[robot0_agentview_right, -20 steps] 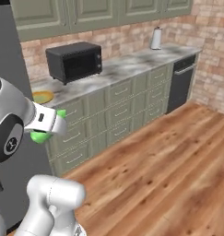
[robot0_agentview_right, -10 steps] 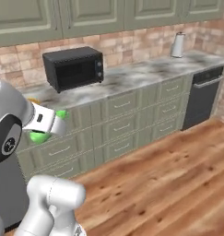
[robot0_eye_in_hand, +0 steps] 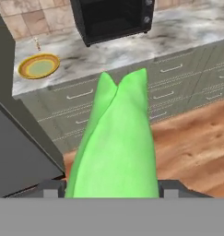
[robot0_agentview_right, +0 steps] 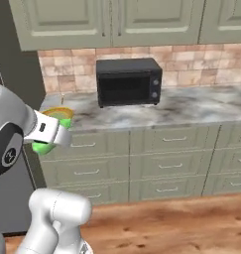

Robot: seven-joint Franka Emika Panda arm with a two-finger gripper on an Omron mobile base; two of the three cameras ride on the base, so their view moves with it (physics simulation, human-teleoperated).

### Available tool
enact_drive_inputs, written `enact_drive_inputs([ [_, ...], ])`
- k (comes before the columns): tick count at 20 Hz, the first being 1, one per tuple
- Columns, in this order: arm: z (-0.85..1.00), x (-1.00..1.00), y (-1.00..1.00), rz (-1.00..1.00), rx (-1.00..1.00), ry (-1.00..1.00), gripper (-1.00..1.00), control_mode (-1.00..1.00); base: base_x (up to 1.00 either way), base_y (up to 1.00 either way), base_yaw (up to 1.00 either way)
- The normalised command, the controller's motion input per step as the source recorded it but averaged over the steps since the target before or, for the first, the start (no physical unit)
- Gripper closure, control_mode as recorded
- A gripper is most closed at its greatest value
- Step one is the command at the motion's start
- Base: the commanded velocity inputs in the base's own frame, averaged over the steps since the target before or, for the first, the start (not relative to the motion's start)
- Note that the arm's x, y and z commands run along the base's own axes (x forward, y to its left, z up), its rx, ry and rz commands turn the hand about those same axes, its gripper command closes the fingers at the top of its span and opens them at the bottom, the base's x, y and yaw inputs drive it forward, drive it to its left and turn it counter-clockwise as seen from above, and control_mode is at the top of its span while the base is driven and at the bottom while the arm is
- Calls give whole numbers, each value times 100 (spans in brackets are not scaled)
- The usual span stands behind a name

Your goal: Pick the corn from the microwave and place it on plate located on the counter.

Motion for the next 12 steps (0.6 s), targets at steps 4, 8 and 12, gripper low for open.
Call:
enact_drive_inputs([
  [4, 0, 0, 0, 0, 0, 0, 100, 100, 67, -55, 74],
  [8, 0, 0, 0, 0, 0, 0, 100, 100, 57, -63, 72],
  [12, 0, 0, 0, 0, 0, 0, 100, 100, 58, -78, 57],
])
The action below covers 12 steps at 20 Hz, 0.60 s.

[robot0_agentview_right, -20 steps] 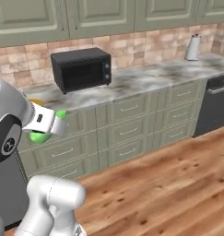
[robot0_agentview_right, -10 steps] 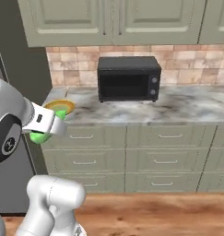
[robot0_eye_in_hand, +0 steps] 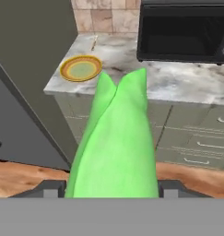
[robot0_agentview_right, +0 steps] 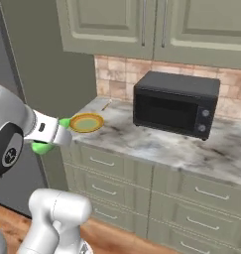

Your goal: Pick the corn from the microwave and place it on plate located on the counter.

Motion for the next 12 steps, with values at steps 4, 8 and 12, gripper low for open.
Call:
enact_drive_inputs([
  [4, 0, 0, 0, 0, 0, 0, 100, 100, 91, -29, 35],
  [8, 0, 0, 0, 0, 0, 0, 100, 100, 77, -9, 41],
  [12, 0, 0, 0, 0, 0, 0, 100, 100, 35, 31, 23],
])
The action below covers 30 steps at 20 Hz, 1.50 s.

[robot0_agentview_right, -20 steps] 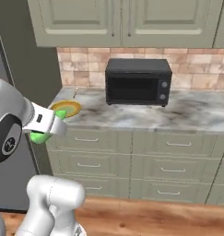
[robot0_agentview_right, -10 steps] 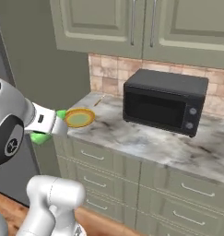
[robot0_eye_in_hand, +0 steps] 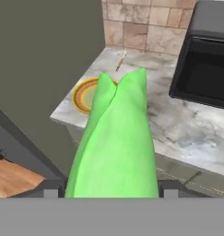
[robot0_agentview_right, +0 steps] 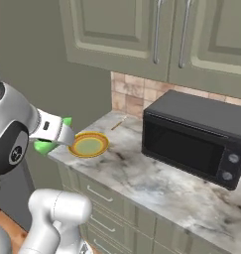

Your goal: Pick the corn from the microwave and place it on plate located on the counter.

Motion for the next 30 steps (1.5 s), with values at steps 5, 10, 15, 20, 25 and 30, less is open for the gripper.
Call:
enact_drive_inputs([
  [5, 0, 0, 0, 0, 0, 0, 100, 100, 33, 39, 6],
  [10, 0, 0, 0, 0, 0, 0, 100, 100, 49, 1, 6],
  [15, -13, 66, -5, 8, 0, 13, 100, -100, 9, 0, 2],
  [20, -54, 98, 0, 10, 0, 26, 100, -100, 0, 0, 0],
  [25, -100, 83, 0, 12, -6, 9, 100, -100, 0, 0, 0],
  [30, -81, 76, 0, 9, -1, 0, 100, -100, 0, 0, 0],
])
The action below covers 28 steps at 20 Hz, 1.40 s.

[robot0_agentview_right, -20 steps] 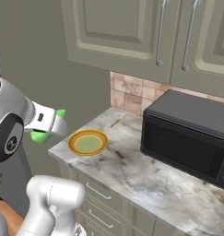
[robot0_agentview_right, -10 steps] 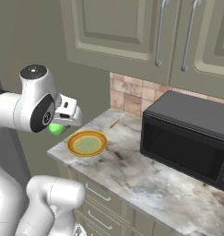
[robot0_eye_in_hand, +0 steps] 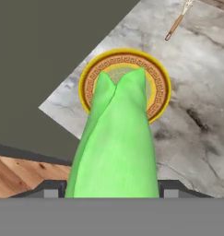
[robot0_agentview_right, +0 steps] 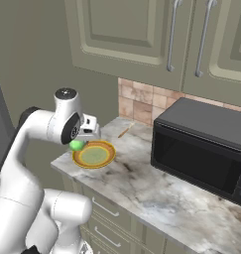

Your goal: Pick the corn from the microwave and place it on plate located on the counter.

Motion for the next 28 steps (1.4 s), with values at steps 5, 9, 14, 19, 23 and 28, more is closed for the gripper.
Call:
enact_drive_inputs([
  [5, -85, 65, 0, 5, -1, 0, 100, -100, 0, 0, 0],
  [9, -61, 68, 0, 0, 0, 0, 100, -100, 0, 0, 0],
  [14, -43, 56, 0, 0, 0, 0, 100, -100, 0, 0, 0],
  [19, -25, 19, 0, 0, 0, 0, 100, -100, 0, 0, 0],
  [23, -28, 14, 0, 0, 0, 0, 100, -100, 0, 0, 0],
  [28, -21, 11, 0, 0, 0, 0, 100, -100, 0, 0, 0],
])
